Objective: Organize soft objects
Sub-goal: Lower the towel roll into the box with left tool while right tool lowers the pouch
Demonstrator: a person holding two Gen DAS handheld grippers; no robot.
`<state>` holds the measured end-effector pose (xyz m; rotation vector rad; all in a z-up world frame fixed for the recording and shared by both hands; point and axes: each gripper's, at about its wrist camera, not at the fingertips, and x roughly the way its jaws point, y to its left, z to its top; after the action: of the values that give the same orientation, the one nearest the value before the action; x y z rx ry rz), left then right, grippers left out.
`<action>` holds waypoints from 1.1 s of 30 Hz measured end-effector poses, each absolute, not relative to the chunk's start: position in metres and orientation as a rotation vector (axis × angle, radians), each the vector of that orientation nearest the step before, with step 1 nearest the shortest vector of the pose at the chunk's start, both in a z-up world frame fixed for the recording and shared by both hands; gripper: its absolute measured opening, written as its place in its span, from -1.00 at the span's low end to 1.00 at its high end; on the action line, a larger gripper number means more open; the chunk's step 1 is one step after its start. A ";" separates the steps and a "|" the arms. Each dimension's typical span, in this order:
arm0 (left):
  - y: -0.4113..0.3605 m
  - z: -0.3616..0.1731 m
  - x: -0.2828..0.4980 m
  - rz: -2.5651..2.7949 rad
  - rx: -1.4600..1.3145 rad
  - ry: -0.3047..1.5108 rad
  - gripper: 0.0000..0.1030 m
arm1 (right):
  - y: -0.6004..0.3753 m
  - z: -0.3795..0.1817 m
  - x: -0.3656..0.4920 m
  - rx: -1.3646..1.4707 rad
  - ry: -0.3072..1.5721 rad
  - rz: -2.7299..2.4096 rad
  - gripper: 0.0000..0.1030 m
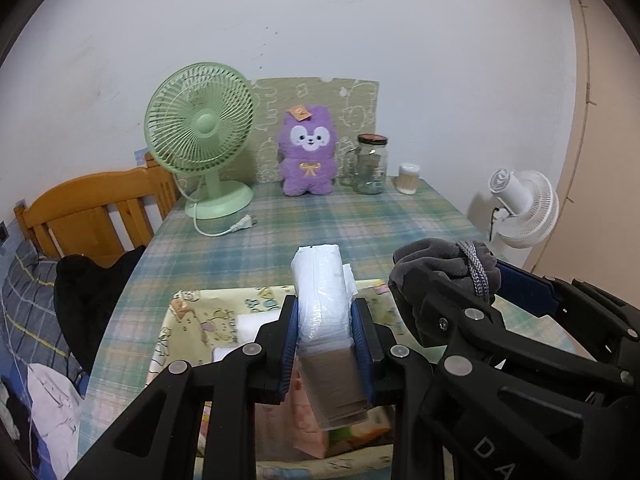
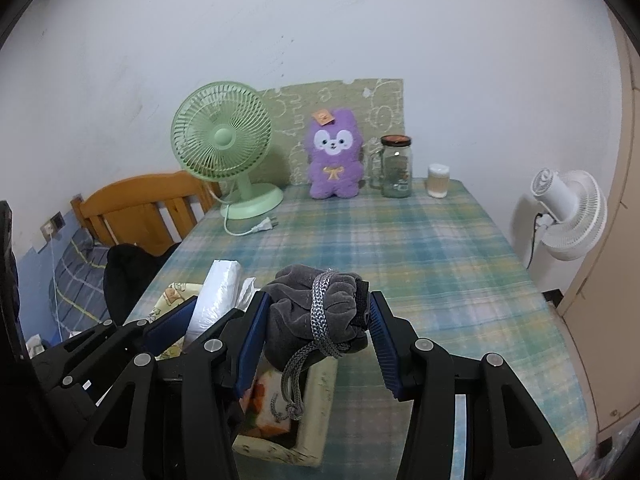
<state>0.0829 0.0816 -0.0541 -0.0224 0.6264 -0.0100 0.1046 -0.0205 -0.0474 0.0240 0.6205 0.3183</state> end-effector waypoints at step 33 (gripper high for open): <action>0.145 -0.104 0.105 0.091 -0.054 0.752 0.62 | 0.051 -0.100 0.145 -0.048 0.752 0.408 0.02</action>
<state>0.1049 0.1446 -0.1040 -0.0542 0.7518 0.0905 0.1449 0.0509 -0.1002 -0.0476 0.7523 0.4080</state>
